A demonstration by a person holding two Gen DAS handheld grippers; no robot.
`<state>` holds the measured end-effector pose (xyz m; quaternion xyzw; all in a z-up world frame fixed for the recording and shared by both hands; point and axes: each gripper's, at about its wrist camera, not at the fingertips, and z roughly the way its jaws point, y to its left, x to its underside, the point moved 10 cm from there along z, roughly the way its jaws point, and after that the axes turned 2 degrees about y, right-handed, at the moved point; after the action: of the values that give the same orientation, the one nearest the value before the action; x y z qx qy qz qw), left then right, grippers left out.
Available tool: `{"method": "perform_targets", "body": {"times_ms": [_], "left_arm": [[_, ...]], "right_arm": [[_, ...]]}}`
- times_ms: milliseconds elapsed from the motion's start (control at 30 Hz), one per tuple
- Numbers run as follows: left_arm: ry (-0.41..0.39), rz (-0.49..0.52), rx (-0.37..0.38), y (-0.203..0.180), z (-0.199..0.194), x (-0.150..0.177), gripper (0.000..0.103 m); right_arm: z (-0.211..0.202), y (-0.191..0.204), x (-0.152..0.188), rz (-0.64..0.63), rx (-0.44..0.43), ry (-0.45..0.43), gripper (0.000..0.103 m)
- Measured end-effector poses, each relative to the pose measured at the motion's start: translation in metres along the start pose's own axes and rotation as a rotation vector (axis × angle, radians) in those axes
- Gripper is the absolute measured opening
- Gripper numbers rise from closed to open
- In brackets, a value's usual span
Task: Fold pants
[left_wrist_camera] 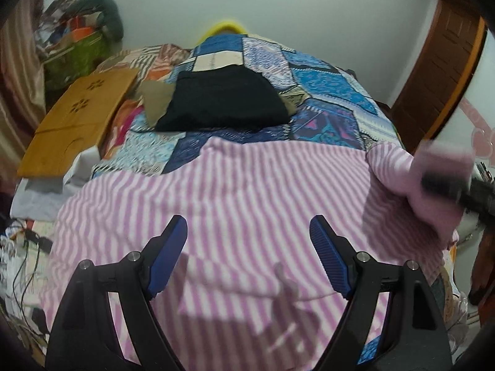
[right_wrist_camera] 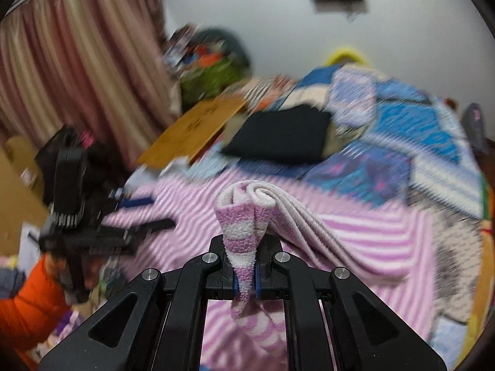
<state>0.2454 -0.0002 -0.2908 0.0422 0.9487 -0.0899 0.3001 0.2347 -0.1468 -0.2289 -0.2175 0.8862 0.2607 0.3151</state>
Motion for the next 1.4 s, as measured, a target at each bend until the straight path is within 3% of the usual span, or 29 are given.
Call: {"method": "perform_targets", "body": {"times_ms": [167, 367, 567, 900, 1100, 1400], "left_arm": [[0.016, -0.019, 0.002, 0.006, 0.005, 0.008, 0.082], [0.028, 0.005, 0.009, -0.009, 0.013, 0.007, 0.082], [0.022, 0.057, 0.01, -0.033, 0.018, -0.006, 0.082], [0.006, 0.112, 0.034, -0.069, 0.03, -0.032, 0.082], [-0.003, 0.121, 0.035, -0.077, 0.034, -0.039, 0.082], [-0.024, 0.122, -0.025, -0.055, 0.031, -0.044, 0.082]], "right_arm": [[0.036, 0.026, 0.049, -0.056, -0.029, 0.139, 0.007], [0.043, 0.027, 0.076, -0.083, -0.024, 0.202, 0.011], [0.02, 0.027, 0.072, -0.056, -0.061, 0.206, 0.031], [-0.033, -0.055, 0.057, -0.063, 0.154, 0.145, 0.034], [-0.006, -0.1, 0.067, -0.096, 0.256, 0.239, 0.034], [0.042, -0.096, 0.034, -0.138, 0.186, 0.273, 0.034]]}}
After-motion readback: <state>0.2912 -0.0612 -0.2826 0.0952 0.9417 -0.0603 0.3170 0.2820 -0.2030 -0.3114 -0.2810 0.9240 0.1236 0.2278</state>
